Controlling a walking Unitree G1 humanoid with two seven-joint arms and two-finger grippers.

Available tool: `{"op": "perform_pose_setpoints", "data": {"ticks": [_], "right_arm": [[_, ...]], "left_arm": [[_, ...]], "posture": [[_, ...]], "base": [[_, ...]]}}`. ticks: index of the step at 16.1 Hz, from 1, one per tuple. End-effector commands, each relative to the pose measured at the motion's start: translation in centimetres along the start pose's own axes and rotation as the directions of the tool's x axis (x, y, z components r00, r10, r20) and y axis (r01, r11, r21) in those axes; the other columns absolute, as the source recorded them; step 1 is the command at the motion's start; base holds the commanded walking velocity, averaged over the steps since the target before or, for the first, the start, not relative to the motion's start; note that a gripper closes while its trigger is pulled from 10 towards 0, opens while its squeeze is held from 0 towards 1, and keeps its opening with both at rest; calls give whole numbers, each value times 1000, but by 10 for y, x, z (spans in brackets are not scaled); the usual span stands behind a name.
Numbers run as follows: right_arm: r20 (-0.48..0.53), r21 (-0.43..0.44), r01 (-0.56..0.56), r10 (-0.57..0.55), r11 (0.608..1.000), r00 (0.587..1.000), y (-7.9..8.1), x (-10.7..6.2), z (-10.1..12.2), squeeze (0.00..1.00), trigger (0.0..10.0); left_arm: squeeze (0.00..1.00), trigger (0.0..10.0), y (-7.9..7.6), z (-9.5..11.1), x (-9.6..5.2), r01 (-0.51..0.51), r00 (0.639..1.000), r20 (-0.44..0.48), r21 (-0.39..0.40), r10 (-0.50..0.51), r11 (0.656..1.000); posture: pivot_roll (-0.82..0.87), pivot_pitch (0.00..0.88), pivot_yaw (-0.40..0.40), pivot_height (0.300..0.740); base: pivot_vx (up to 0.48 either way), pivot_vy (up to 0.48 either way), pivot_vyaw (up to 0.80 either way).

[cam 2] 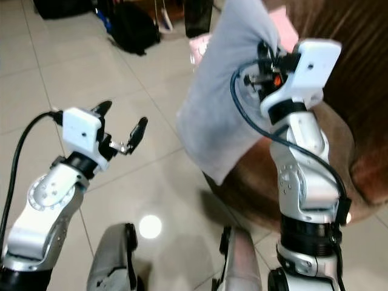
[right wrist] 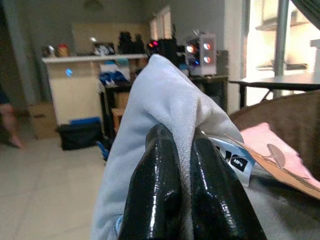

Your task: Move the pillow to the sofa from floor

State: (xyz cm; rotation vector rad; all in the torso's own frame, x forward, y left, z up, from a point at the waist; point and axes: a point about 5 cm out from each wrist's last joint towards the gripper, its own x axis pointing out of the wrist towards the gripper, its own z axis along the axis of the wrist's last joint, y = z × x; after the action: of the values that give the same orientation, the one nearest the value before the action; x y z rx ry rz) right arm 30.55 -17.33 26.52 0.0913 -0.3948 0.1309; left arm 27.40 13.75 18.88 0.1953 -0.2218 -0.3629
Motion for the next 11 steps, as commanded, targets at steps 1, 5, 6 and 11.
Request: {"op": "perform_pose_setpoints", "data": {"ticks": [1,5,6,11], "right_arm": [[47,-24,16,-15,1000,999,-2,-1,7,0,10000],[42,-55,21,-19,998,999,-4,-3,6,0,10000],[40,-55,24,-22,998,999,-5,-4,6,0,10000],[13,-55,46,-45,997,999,-8,-7,-3,0,10000]], "left_arm": [[0,10000,1,-3,0,-25,1000,-8,18,26,1000],[0,10000,5,-5,3,-73,997,-1,24,73,997],[0,10000,5,-5,3,-73,997,-1,25,74,997],[0,10000,4,-6,3,-69,998,1,12,69,998]], "posture": [[27,46,-9,619],[20,42,-13,664],[20,42,-13,669],[20,36,-13,714]], "base": [[0,0,0],[0,0,0],[0,0,0],[0,0,0]]}}
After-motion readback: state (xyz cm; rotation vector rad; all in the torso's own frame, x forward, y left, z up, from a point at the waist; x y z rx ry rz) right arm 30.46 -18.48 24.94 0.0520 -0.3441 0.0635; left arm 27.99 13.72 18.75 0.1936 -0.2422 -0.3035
